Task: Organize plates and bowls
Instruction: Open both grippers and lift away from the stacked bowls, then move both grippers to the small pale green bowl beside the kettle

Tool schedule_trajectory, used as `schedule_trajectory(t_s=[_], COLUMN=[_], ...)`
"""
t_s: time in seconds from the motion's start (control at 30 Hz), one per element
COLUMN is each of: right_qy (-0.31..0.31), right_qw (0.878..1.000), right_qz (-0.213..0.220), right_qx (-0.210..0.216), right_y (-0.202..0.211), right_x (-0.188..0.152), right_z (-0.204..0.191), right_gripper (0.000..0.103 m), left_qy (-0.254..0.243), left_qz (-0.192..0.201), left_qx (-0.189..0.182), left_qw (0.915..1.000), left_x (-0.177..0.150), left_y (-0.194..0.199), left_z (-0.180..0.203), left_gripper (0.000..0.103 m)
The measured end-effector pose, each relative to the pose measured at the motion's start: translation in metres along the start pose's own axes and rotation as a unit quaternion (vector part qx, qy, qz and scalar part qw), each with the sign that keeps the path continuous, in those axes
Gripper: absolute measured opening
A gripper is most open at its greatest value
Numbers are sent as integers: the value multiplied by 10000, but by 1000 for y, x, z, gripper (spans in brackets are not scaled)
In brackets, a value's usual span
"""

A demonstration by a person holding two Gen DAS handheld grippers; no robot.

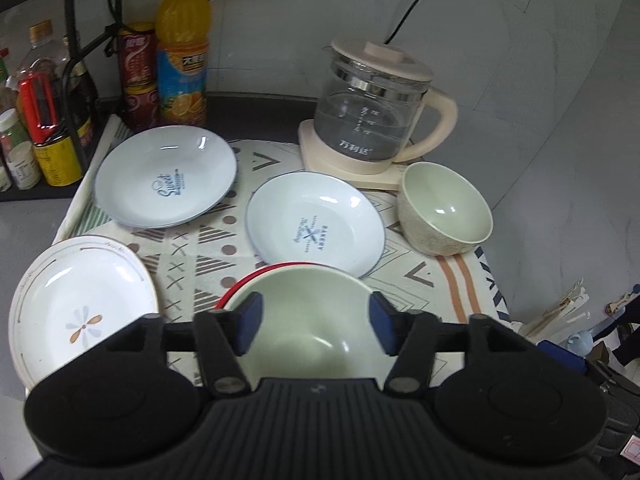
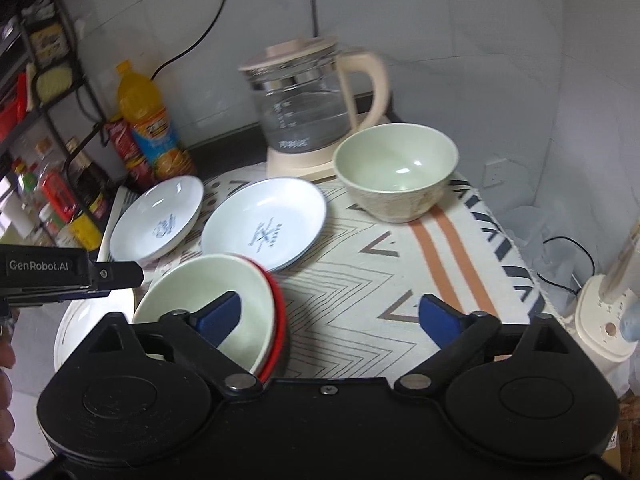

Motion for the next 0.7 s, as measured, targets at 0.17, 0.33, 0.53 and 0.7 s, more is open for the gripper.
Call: schedule_trajectory(t_s=[0.17, 0.33, 0.53, 0.7], right_qy=[-255, -494, -699, -831], right_qw=[9996, 9985, 9969, 9956], right_qz=[88, 109, 159, 155], right_qx=[-119, -226, -333, -404], right_y=[0, -5, -13, -23], right_x=[5, 15, 28, 39], right_z=[16, 32, 48, 59], right_gripper=[103, 103, 103, 103], left_qy=[-86, -296, -276, -345], left_qz=[6, -238, -339, -395], left_qx=[-140, -155, -197, -264], left_qw=[9999, 9992, 9989, 9983], left_x=[10, 24, 43, 58], left_y=[-10, -31, -51, -69], left_z=[12, 25, 35, 44], left_gripper=[83, 84, 85, 85])
Point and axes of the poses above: each gripper's, at about its wrist camera, not at the fingertips, and y roughly against the way its jaws point, z to its right, x to its top, the point moved 5 cm from there along -y, roughly the way its jaws point, and after that the axes turned 5 degrees about -z, right-handed, at the moved point
